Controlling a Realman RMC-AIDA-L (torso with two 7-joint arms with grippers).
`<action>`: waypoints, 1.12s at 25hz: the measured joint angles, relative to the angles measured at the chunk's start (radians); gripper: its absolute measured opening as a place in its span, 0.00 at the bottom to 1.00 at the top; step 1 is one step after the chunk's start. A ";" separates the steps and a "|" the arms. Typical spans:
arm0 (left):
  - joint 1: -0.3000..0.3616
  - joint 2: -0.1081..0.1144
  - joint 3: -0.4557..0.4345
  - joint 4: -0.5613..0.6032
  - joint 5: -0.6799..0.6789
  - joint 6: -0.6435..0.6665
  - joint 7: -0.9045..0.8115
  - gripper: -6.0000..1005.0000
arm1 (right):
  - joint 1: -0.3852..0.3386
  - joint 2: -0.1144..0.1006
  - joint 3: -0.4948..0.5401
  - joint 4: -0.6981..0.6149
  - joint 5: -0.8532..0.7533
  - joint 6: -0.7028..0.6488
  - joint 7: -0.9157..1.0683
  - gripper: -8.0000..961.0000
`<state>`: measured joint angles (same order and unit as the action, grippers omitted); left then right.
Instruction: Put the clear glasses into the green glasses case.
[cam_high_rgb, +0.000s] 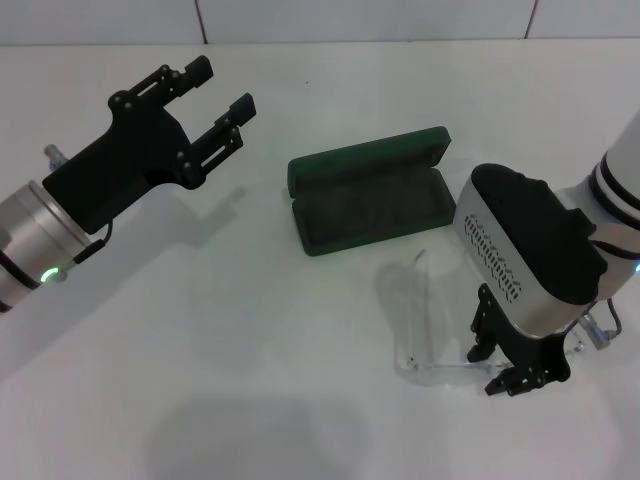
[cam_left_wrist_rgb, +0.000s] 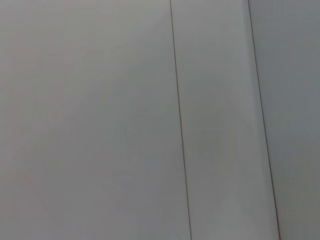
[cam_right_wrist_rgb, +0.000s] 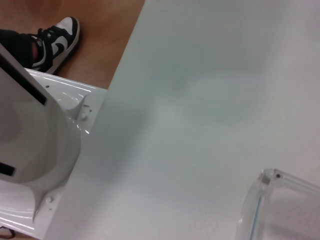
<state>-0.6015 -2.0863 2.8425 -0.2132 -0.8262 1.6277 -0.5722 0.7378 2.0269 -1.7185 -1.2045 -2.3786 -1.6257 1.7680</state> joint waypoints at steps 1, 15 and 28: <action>0.000 0.000 0.000 0.000 0.000 0.000 0.000 0.61 | 0.001 0.000 0.000 0.000 -0.001 -0.003 0.000 0.45; 0.008 0.000 0.000 0.018 -0.001 0.008 -0.002 0.61 | -0.049 -0.007 0.197 -0.070 0.040 -0.045 -0.041 0.16; -0.079 0.018 0.002 0.057 0.251 0.253 -0.188 0.61 | -0.280 -0.001 0.507 -0.004 0.406 -0.040 -0.596 0.13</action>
<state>-0.6810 -2.0684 2.8441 -0.1563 -0.5755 1.8810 -0.7602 0.4583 2.0262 -1.2112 -1.2080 -1.9726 -1.6659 1.1720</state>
